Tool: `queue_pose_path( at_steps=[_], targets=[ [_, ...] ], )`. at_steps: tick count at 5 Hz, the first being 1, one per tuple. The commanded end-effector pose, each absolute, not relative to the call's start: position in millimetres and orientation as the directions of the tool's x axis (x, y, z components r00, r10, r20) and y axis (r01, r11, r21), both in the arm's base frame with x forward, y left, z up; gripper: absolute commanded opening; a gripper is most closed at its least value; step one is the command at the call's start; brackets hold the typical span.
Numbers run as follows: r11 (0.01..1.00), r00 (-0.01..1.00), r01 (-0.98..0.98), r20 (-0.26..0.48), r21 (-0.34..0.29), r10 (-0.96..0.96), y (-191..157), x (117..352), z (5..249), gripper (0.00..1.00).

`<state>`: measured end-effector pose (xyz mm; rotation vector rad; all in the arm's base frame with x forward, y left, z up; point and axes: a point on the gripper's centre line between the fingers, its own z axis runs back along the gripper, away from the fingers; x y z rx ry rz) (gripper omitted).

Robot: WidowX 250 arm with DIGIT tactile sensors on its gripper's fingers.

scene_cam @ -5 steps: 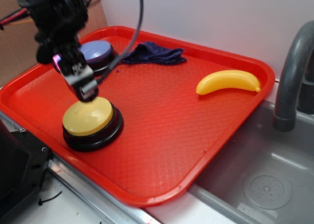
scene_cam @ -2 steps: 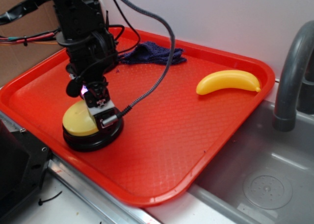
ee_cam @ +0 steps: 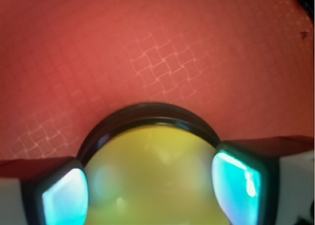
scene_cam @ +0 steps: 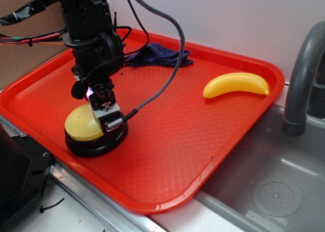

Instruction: Push the yellow button.

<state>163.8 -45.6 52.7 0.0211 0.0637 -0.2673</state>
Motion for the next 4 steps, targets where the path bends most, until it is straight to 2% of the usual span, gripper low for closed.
queue_pose_path(
  at_steps=[1,2,4],
  targets=[
    [0.976,0.976,0.216,0.03,0.017,-0.216,-42,185,103,1.0],
    [0.974,0.975,0.223,-0.002,0.03,-0.223,-47,192,107,1.0],
    [0.977,0.976,0.214,0.032,0.015,-0.214,-49,191,132,1.0]
  ],
)
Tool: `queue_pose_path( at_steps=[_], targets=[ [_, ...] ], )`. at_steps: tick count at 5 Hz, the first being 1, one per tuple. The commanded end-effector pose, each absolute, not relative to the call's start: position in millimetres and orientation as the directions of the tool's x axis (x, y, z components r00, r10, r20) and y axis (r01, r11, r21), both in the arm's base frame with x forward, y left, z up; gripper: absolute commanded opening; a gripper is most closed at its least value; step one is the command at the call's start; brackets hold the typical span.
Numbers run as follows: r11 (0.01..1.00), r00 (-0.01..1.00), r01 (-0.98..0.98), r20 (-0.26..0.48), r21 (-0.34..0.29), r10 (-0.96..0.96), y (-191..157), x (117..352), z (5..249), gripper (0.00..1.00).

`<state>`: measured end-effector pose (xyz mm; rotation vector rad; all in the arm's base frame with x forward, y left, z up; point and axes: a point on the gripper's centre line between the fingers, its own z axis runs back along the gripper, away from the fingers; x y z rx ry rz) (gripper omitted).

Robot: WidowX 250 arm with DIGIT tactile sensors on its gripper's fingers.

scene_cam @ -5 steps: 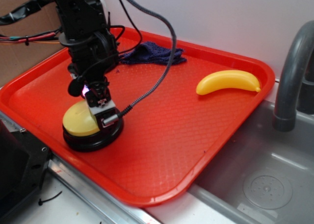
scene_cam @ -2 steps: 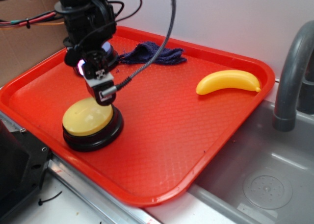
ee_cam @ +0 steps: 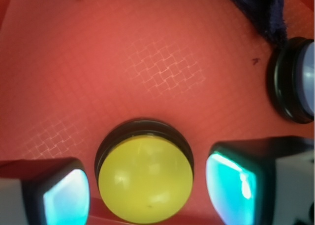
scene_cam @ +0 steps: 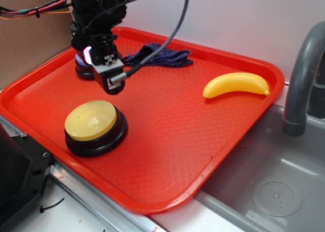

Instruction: Push the yellow button.

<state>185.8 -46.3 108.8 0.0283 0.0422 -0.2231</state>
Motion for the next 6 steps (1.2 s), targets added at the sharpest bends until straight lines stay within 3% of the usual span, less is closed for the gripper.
queue_pose_path(
  at_steps=[1,6],
  targets=[
    [0.978,0.978,0.207,0.039,0.014,-0.207,-49,188,142,1.0],
    [0.988,0.985,0.143,0.093,0.06,-0.148,-41,169,187,1.0]
  ],
)
